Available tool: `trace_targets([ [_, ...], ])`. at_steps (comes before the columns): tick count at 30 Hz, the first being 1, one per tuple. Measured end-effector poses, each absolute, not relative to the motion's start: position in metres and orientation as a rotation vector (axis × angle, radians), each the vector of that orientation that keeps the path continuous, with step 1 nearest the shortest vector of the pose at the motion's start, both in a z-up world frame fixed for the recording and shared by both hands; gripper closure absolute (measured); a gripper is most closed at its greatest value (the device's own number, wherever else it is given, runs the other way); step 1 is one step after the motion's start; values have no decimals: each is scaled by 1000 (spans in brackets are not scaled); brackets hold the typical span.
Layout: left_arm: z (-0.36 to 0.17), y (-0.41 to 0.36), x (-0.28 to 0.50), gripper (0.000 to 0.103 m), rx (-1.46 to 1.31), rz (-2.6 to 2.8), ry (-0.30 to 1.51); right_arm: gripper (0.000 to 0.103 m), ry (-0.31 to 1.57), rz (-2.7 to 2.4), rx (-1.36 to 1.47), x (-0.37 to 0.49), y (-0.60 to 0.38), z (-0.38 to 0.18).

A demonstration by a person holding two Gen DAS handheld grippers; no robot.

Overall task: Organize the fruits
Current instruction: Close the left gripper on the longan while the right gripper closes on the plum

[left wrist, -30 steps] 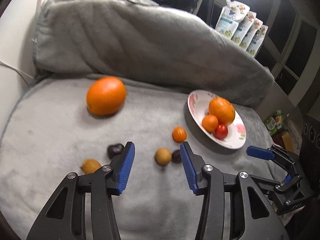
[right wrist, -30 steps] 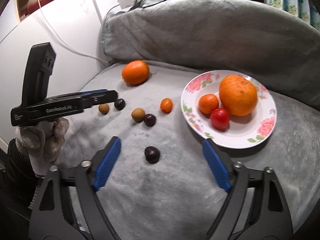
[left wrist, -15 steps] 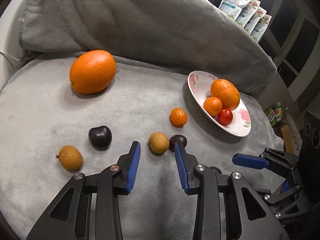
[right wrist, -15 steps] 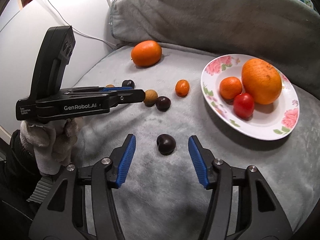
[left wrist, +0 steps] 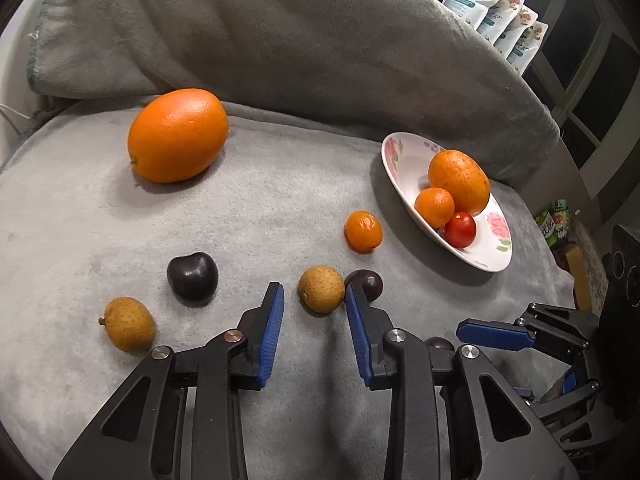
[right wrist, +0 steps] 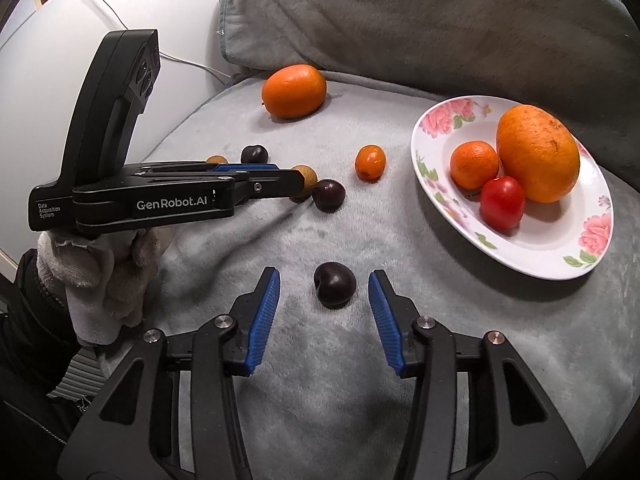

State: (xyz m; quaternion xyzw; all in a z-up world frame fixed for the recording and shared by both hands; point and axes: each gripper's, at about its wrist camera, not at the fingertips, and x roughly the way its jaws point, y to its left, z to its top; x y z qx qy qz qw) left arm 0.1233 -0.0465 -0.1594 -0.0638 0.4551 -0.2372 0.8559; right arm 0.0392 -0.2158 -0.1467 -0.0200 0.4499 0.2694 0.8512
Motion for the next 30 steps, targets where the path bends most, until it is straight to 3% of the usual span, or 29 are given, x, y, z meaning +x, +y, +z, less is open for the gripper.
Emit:
trace_targets([
  [12,-162,-51,126,82,-129,-512,956,62,957,562,-54,42,-214,-151],
  [21,-161,-50,125,84,-145,-498,950,81,962,545,-54,44,-216,-154],
  [30,-158,-45,123,84,-153,-477,937,82,947,543,-24,42,-224,-151],
])
